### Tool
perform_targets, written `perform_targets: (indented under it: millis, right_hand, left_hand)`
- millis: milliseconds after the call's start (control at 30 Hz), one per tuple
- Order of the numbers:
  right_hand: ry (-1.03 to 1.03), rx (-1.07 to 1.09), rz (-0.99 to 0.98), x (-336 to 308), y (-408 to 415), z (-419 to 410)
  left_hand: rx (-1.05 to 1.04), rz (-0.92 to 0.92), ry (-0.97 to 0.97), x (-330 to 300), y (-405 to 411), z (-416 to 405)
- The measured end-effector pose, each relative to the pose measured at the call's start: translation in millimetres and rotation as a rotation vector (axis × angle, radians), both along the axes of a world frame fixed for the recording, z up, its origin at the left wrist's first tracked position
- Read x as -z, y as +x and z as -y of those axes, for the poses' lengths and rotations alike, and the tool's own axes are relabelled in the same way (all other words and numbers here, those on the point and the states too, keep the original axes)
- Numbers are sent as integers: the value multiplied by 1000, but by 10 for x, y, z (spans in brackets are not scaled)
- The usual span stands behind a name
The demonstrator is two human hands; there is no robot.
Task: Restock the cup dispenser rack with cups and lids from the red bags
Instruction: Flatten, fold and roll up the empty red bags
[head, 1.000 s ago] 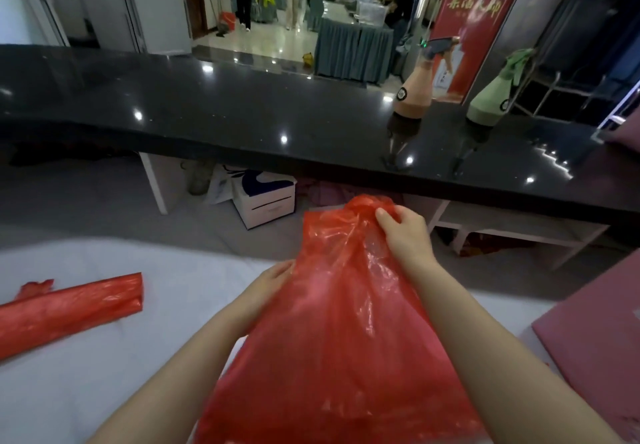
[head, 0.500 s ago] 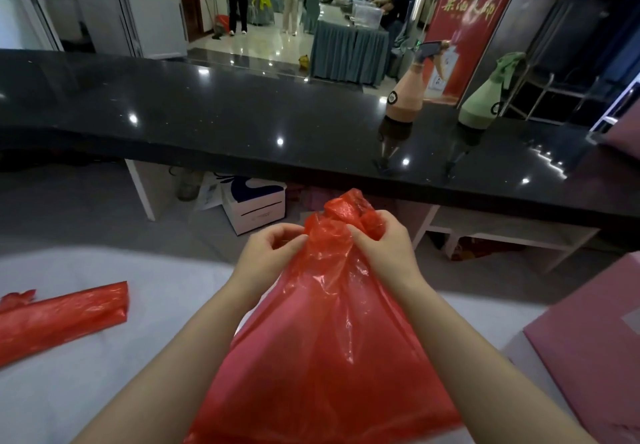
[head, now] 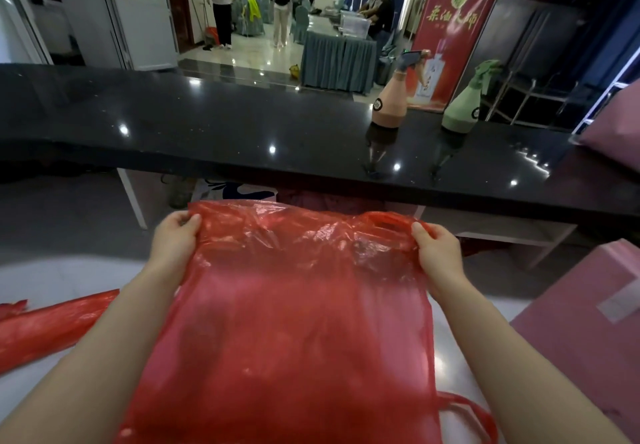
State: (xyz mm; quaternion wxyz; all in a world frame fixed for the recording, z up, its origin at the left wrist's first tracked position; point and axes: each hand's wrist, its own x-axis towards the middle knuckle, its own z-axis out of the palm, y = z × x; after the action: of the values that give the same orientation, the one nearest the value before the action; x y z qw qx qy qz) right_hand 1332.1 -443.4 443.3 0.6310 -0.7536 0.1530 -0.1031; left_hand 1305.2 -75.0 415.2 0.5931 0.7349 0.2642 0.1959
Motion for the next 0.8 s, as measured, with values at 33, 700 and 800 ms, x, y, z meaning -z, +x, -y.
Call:
perform_targets:
  millis: [33,700,800]
  right_hand:
    - [-48,22,3,11,22,60]
    - [-861,-394,-154,304,15,-350]
    - [-622,-250,-211,281,71,-319]
  left_hand:
    - [-18,3,4,-2,7,-71]
    - [151,109,-167,111,-161,-498]
    - [138,85,-168,207,-169,-633]
